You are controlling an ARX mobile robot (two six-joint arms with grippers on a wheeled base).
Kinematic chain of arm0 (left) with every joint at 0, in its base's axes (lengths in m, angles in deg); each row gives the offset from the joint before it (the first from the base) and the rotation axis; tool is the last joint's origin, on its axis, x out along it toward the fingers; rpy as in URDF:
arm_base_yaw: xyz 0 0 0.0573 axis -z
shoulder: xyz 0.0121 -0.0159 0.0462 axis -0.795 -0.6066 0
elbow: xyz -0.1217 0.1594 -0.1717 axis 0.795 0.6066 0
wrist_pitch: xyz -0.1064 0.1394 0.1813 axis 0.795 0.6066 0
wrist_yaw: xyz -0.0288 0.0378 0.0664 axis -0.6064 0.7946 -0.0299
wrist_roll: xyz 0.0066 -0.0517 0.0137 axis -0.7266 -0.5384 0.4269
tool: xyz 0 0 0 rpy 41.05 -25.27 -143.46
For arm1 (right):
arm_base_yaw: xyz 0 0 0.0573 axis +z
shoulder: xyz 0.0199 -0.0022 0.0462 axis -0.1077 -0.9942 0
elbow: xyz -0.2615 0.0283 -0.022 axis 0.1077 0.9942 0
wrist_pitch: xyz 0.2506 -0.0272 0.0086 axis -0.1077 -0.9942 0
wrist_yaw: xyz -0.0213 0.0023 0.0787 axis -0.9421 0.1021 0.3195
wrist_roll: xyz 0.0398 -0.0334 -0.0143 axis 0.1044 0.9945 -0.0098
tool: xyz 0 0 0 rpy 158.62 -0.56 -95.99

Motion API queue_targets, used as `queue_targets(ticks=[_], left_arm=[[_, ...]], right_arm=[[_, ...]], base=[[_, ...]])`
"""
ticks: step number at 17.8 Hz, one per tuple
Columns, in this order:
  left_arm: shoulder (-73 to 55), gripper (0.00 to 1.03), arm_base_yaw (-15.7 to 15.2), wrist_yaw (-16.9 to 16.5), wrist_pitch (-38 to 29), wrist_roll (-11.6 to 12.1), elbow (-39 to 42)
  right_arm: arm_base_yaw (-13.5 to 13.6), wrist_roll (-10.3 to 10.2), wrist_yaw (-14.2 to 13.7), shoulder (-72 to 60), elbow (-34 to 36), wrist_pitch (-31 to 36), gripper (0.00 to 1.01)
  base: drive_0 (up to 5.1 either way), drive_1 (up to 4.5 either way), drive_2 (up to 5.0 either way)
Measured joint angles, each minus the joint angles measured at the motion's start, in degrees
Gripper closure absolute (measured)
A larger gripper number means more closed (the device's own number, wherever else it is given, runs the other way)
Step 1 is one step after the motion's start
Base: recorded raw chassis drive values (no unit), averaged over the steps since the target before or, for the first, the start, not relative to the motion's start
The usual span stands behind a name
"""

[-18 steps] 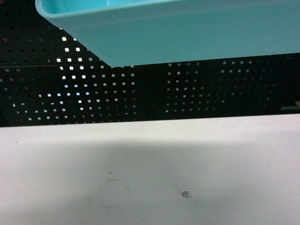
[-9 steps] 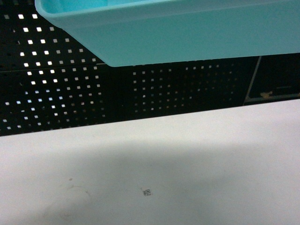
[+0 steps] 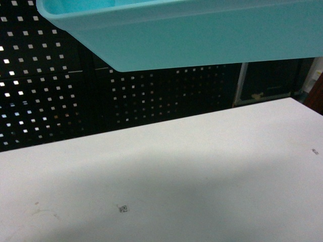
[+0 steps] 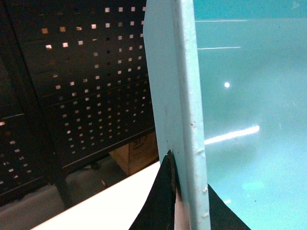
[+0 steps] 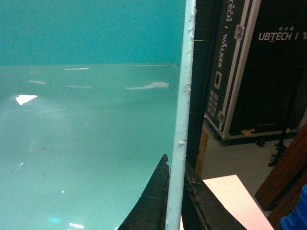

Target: Stack blue boxes stably on right

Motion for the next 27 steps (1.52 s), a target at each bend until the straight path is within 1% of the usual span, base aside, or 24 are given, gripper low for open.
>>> queue_targets(ticks=[21, 23, 27], left_arm=[[0.0, 1.01, 0.0, 0.0, -0.04, 0.02, 0.0], [0.0, 1.01, -0.44, -0.31, 0.26, 0.04, 0.0], [0.0, 1.01, -0.02, -0.07, -0.04, 0.11, 0.0]], right_arm=[[0.0, 0.0, 0.0, 0.0, 0.0, 0.0, 0.94], [0.15, 0.0, 0.04, -0.02, 0.0, 0.09, 0.94], [0.0, -0.02, -0.04, 0.0, 0.0, -0.07, 0.94]], base=[[-1.6, -1.58, -1.6], [-1.6, -1.62, -1.6], [-1.6, -1.62, -1.6]])
